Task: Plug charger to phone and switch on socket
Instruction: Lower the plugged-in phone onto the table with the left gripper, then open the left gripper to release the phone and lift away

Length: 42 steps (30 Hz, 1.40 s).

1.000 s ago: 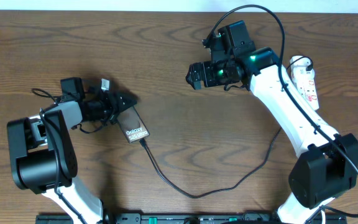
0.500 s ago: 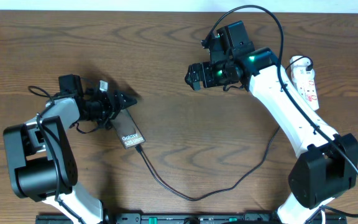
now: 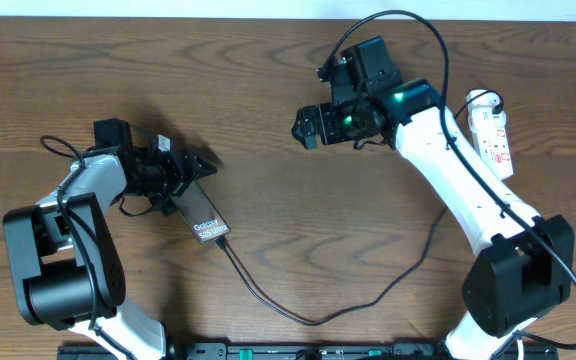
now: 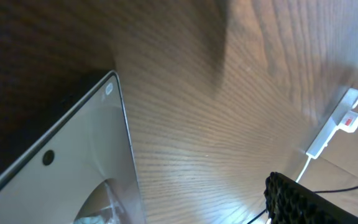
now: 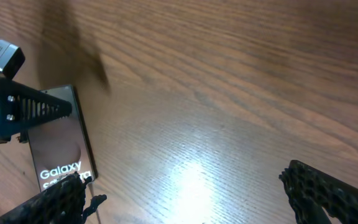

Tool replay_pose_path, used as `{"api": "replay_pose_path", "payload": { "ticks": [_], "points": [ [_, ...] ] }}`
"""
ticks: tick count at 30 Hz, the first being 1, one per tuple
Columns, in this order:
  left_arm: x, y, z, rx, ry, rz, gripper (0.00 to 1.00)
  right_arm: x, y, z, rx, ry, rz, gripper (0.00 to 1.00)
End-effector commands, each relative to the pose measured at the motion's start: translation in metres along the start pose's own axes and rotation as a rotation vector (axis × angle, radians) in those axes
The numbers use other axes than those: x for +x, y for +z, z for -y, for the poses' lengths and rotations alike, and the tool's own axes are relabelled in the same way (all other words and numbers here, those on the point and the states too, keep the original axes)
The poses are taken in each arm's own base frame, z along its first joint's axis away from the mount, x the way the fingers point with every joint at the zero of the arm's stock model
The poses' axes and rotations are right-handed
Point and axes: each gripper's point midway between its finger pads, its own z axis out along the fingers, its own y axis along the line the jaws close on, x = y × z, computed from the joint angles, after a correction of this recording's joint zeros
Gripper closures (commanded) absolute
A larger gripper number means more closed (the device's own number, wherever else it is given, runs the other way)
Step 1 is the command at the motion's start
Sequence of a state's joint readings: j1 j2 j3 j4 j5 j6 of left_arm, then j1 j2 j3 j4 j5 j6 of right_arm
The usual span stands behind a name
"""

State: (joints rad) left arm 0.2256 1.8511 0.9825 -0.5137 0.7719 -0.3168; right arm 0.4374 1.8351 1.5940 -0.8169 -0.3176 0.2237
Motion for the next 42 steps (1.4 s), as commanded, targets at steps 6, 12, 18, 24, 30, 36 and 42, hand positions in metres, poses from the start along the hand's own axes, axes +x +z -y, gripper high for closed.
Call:
{"api": "replay_pose_path", "payload": {
  "ticks": [6,12,18,24,30,36,42],
  "points": [
    [0.038,0.014,-0.109,-0.427,-0.155,-0.088,0.1,0.004,-0.007,-0.008,-0.003,-0.003,-0.009,0.01],
    [0.047,0.012,-0.11,-0.44,-0.173,-0.121,0.1,0.005,-0.005,-0.012,-0.008,-0.012,-0.012,0.01],
    [0.06,0.005,-0.119,-0.497,-0.189,-0.164,0.1,0.004,-0.005,-0.012,-0.009,-0.014,-0.007,0.01],
    [0.066,0.002,-0.122,-0.524,-0.201,-0.183,0.1,-0.001,-0.005,-0.014,-0.014,-0.022,0.014,0.01],
    [0.073,-0.005,-0.13,-0.58,-0.212,-0.206,0.1,-0.002,-0.005,-0.015,-0.013,-0.025,0.019,0.01],
    [0.08,-0.008,-0.131,-0.595,-0.225,-0.229,0.1,-0.002,-0.005,-0.014,-0.012,-0.024,0.019,0.01],
    [0.08,-0.008,-0.131,-0.594,-0.225,-0.229,0.1,-0.003,-0.005,-0.016,-0.015,-0.028,0.024,0.01]
  ]
}}
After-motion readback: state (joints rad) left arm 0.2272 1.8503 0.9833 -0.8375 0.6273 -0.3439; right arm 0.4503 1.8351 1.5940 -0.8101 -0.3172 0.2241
